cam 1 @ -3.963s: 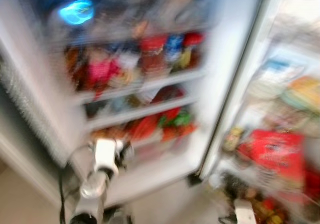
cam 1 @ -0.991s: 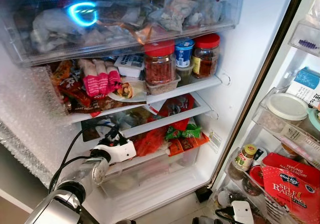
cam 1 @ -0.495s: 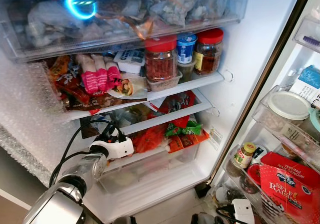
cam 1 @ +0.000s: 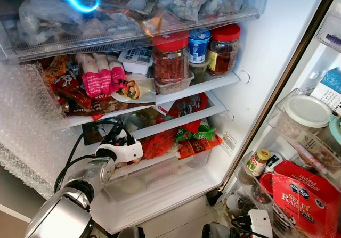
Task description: Restocking fridge
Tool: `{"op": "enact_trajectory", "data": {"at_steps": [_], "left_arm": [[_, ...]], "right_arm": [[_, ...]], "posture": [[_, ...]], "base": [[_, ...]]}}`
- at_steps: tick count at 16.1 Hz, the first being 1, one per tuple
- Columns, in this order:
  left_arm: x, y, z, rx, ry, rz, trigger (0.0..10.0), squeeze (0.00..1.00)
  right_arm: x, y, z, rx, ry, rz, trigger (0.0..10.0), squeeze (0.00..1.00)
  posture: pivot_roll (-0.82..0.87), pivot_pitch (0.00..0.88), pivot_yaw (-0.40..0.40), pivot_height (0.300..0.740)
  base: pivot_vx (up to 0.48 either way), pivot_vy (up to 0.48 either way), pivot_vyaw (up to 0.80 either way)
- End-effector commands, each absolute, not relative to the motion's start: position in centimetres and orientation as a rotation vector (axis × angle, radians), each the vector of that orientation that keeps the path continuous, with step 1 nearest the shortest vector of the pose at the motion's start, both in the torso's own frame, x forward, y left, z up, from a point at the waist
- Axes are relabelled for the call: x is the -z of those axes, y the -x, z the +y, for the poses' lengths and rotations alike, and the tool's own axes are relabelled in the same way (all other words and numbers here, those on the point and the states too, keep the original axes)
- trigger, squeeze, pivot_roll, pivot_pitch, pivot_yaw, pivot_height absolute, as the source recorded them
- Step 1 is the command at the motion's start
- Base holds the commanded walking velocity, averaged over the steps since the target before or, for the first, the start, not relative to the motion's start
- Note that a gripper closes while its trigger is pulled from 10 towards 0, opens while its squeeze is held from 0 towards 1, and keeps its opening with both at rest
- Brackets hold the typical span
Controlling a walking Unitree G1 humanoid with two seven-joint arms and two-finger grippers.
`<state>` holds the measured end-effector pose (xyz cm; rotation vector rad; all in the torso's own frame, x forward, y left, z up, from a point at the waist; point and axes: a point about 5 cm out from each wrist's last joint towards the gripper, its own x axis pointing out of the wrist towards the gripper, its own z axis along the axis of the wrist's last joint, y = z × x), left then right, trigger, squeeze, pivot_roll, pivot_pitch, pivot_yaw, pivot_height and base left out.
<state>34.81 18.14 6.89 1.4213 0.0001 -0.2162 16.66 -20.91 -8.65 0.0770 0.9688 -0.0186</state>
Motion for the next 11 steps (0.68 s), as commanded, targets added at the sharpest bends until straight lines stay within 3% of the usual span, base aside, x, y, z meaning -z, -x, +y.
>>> {"op": "enact_trajectory", "data": {"at_steps": [1, 11], "left_arm": [[-7.45, -35.13, 18.67, 0.19, -1.42, -0.001, 10.0, 1.0], [-8.41, -35.61, 19.22, 0.162, -1.378, -0.007, 10.0, 1.0]], "right_arm": [[9.28, -15.06, -21.37, 0.038, -0.08, 1.029, 10.0, 0.0], [9.17, -15.55, -21.11, 0.038, -0.088, 1.026, 10.0, 0.0]], "posture": [[-0.15, 0.059, -0.028, 0.635], [-0.14, 0.048, -0.019, 0.635]], "base": [[0.0, 0.0, 0.0], [0.0, 0.0, 0.0]]}}
